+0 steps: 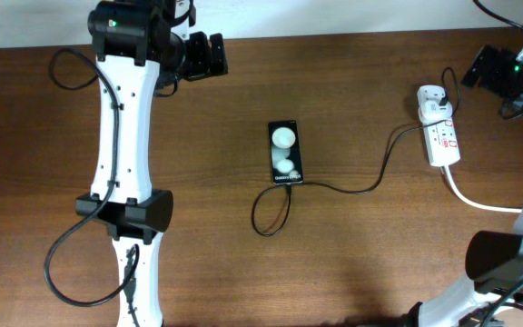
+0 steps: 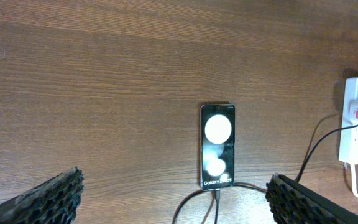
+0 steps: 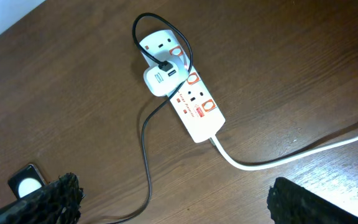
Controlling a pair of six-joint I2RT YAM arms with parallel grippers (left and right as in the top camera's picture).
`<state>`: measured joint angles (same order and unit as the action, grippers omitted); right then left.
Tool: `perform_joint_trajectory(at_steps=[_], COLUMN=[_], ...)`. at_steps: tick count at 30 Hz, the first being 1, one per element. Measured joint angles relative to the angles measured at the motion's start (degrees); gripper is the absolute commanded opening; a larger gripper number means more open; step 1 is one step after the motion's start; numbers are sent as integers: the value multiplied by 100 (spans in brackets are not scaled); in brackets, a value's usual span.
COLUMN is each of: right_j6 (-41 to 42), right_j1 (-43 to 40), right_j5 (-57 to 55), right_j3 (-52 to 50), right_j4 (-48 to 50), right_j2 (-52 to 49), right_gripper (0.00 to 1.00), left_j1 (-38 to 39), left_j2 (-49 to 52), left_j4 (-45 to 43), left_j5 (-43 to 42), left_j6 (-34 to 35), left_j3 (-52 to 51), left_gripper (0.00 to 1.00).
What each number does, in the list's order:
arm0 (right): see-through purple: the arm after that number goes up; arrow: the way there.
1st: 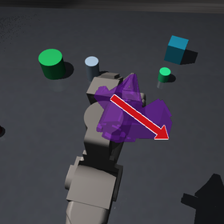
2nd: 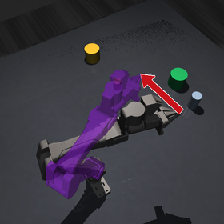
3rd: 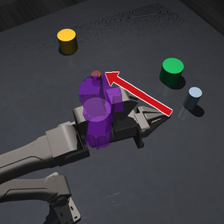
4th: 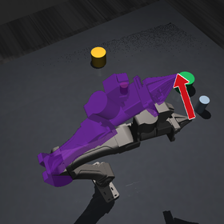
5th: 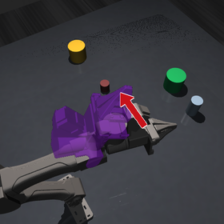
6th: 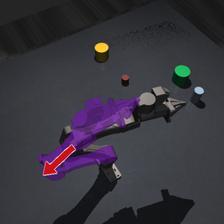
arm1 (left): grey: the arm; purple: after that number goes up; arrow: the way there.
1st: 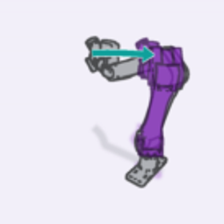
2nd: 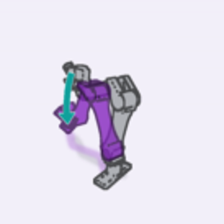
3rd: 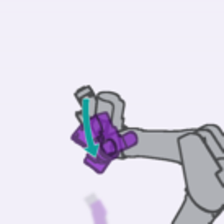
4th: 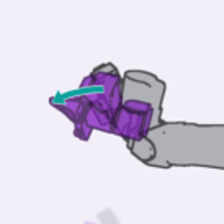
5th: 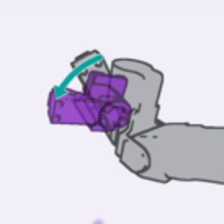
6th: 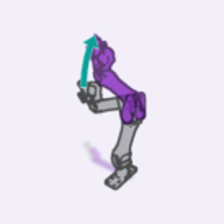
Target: Plug charger to phone and switch on socket
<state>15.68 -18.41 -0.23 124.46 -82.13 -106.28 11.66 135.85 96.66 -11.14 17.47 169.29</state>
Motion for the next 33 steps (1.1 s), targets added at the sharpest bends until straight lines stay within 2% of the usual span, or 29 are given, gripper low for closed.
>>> perform_joint_trajectory(at_steps=[10,14,18,20,24,26,30,33], right_j6=[17,22,20,20,22,20,20,20], right_j1=[0,0,0,0,0,0,0,4], right_j5=[2,0,0,0,-2,-2,-24,-39], right_j3=[0,0,0,0,0,0,-4,-17], right_j4=[0,2,-2,0,-7,4,-9,-9], right_j2=[0,0,-2,-2,0,-2,-2,0], right_gripper=[99,99,99,99,99,99,99,99], left_j1=[0,0,0,0,0,0,0,-2], left_j2=[0,-101,-1032,-1792,-3163,-3794,-5821,-7399], left_j4=[0,-129,-1569,-2570,-4159,-4898,-6408,-8297], left_j5=[33,839,1246,1322,1360,1357,1375,1377], left_j6=[0,-4,-22,-87,-444,-625,-892,-938], left_j3=[0,-448,-2514,-3934,-6498,-7469,-9726,-11759], left_gripper=[99,99,99,99,99,99,99,99])
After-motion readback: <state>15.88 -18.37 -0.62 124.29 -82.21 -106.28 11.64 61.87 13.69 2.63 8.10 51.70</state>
